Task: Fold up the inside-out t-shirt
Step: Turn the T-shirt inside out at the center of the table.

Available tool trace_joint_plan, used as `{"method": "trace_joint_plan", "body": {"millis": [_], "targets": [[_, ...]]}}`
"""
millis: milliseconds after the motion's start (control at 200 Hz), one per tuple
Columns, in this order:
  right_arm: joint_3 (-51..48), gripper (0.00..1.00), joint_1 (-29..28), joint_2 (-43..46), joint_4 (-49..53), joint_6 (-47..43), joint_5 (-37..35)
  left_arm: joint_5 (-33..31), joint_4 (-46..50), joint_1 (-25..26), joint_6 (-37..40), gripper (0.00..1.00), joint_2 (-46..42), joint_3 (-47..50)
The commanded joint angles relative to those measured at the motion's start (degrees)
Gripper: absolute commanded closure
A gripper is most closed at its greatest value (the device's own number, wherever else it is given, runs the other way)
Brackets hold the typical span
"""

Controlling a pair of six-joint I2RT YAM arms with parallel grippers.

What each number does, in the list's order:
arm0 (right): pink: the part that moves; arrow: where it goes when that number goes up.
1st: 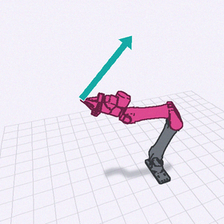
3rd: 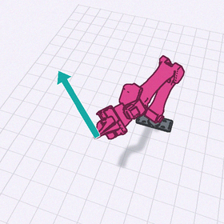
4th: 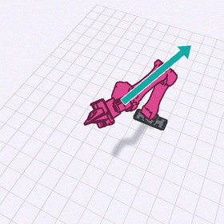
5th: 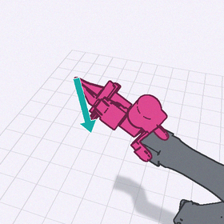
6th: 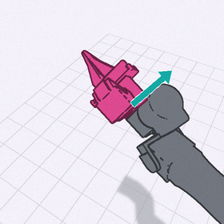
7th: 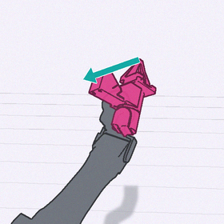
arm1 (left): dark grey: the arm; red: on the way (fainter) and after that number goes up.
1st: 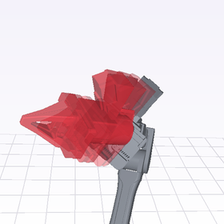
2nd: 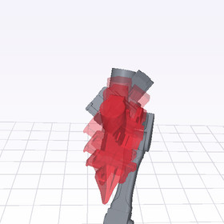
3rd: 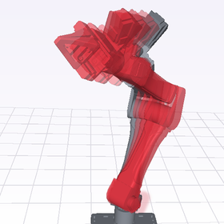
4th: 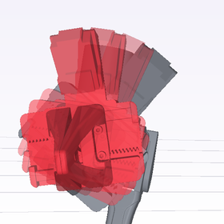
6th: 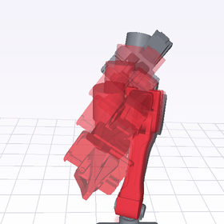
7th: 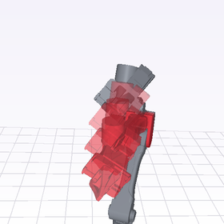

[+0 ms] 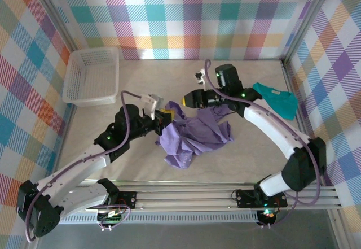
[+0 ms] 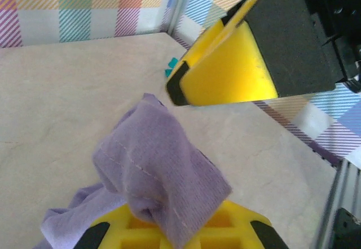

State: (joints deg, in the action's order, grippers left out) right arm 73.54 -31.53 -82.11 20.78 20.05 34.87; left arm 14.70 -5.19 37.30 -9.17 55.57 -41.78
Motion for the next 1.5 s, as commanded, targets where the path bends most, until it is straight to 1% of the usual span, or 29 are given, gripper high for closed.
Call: {"method": "trace_joint_plan", "body": {"millis": [0,60,125,190,330,465,585,615,655,720,765,800,835,885,915,975,1050,1185,1295,1360,1495], "targets": [[-6.5,0.61,-0.5,5.9,-3.6,-12.8,-5.0,8.9,-6.0,-2.1,-1.1,1.0,-3.6,2.9],[-10.2,0.59,-0.7,7.2,-7.4,-15.2,-4.1,10.5,-6.6,-2.8,-1.5,1.0,-4.6,3.8],[-12.3,0.56,-1.1,7.4,-10.1,-17.0,-1.4,10.6,-6.2,-3.1,-1.7,1.0,-5.0,3.9],[-13.5,0.53,-1.8,6.9,-11.5,-18.5,-1.8,11.0,-5.7,-3.3,-1.5,1.0,-5.0,3.8],[-12.7,0.47,-2.5,4.2,-12.6,-19.3,-1.3,11.0,-5.1,-3.3,-1.5,1.0,-4.5,3.4],[-10.9,0.43,-4.1,1.6,-13.1,-20.4,-3.0,11.0,-4.3,-3.3,-1.4,1.0,-4.2,2.6],[-9.9,0.42,-4.9,-0.4,-13.2,-20.7,-5.5,11.1,-3.6,-3.3,-1.1,1.0,-4.3,2.2],[-9.9,0.44,-4.9,-0.7,-13.4,-20.3,-6.6,11.1,-3.4,-3.3,-1.1,1.0,-4.5,2.3],[-9.8,0.51,-5.0,-0.9,-13.8,-20.1,-7.6,10.8,-3.0,-3.3,-1.0,1.0,-4.7,2.3],[-9.8,0.73,-5.0,-0.3,-13.2,-20.2,-10.0,9.8,-2.4,-3.3,-0.7,1.0,-5.3,2.6],[-9.4,0.86,-5.0,0.7,-11.1,-21.3,-12.0,8.5,-2.1,-3.3,-0.8,1.0,-6.0,2.9],[-9.0,0.94,-4.9,1.5,-8.8,-22.6,-13.0,6.6,-1.6,-3.4,-0.8,1.0,-6.6,3.1],[-8.3,1.0,-4.9,2.5,-5.9,-23.6,-13.7,3.8,-0.9,-3.5,-0.8,1.0,-7.3,3.4],[-7.5,1.0,-4.7,4.0,-2.1,-24.8,-12.6,-0.4,0.6,-3.6,-0.7,1.0,-7.6,3.6],[-6.7,1.0,-4.7,4.6,0.3,-25.2,-10.7,-2.8,1.5,-3.7,-0.4,1.0,-7.5,3.6],[-4.7,1.0,-4.8,5.2,4.8,-25.2,-6.4,-7.2,3.3,-3.9,-0.2,0.97,-6.3,3.7],[-2.5,1.0,-4.7,4.6,8.0,-23.6,-1.9,-9.6,4.5,-4.2,0.2,0.94,-4.0,3.5],[1.2,1.0,-4.6,1.1,8.9,-18.4,4.9,-8.4,5.4,-4.2,0.8,0.85,-0.1,2.7],[4.0,1.0,-4.3,-2.4,7.8,-13.6,7.9,-7.6,5.8,-4.2,0.8,0.75,0.6,3.3],[5.0,1.0,-4.1,-4.1,6.6,-11.1,8.7,-7.2,6.2,-4.2,0.2,0.68,-0.1,3.9],[6.3,1.0,-3.6,-6.3,6.4,-9.2,8.8,-6.5,6.9,-4.2,-2.3,0.49,-3.2,5.2]]}}
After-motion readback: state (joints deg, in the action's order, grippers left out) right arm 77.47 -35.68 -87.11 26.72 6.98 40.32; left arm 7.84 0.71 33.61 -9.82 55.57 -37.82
